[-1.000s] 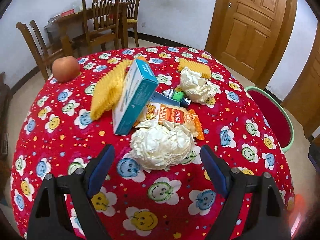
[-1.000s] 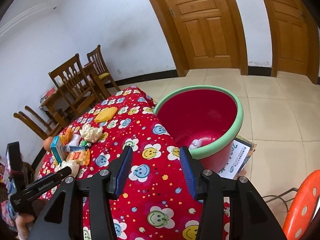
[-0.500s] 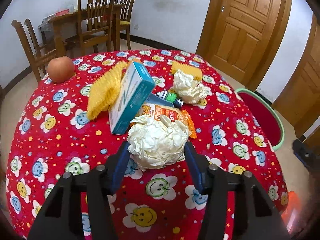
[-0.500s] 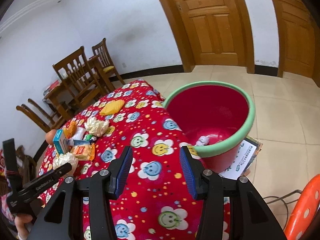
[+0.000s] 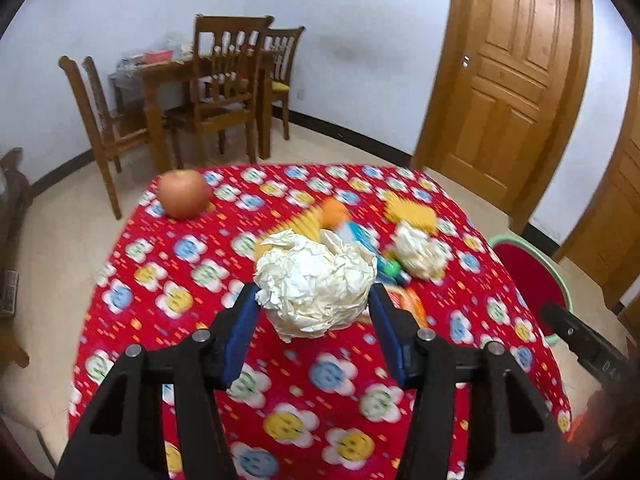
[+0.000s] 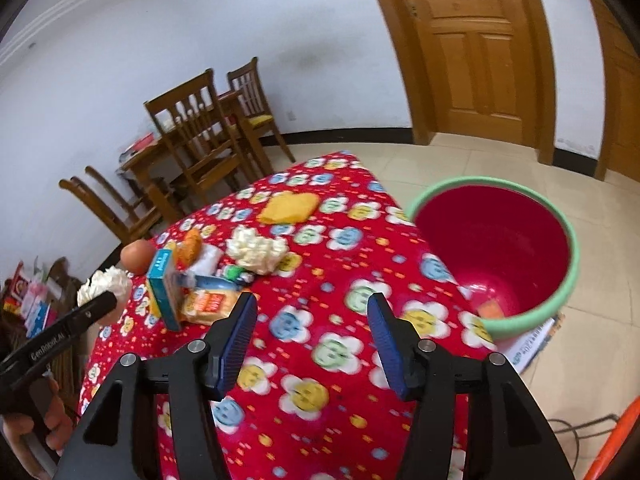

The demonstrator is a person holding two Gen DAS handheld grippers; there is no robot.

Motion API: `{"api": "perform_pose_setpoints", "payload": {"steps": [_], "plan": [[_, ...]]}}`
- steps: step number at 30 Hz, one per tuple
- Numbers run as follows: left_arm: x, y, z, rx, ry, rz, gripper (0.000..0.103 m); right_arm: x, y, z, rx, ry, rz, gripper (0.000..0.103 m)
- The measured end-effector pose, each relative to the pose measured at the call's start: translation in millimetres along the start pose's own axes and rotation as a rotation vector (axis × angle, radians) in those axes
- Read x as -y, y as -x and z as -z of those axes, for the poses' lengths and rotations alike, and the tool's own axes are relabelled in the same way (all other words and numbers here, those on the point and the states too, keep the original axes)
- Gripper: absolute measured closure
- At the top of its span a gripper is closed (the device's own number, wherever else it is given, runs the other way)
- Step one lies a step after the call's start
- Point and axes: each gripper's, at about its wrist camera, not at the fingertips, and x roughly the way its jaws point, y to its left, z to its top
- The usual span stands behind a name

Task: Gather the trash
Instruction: 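Grasp the crumpled white paper with the right gripper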

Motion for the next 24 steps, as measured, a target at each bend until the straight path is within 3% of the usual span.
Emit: {"api": "perform_pose_setpoints", "payload": {"steps": [12, 24], "plan": [[-43.2, -32.9, -10.9, -0.018, 0.087, -0.079, 0.047, -48.9, -82.9, -21.0, -0.103, 0.067, -0.019, 0.041], [-54.3, -57.4, -5.0, -0.059, 0.104, -0.070, 0.047, -55.8, -143.1, -32.5, -0.161, 0.077, 0.024, 0.041]]}}
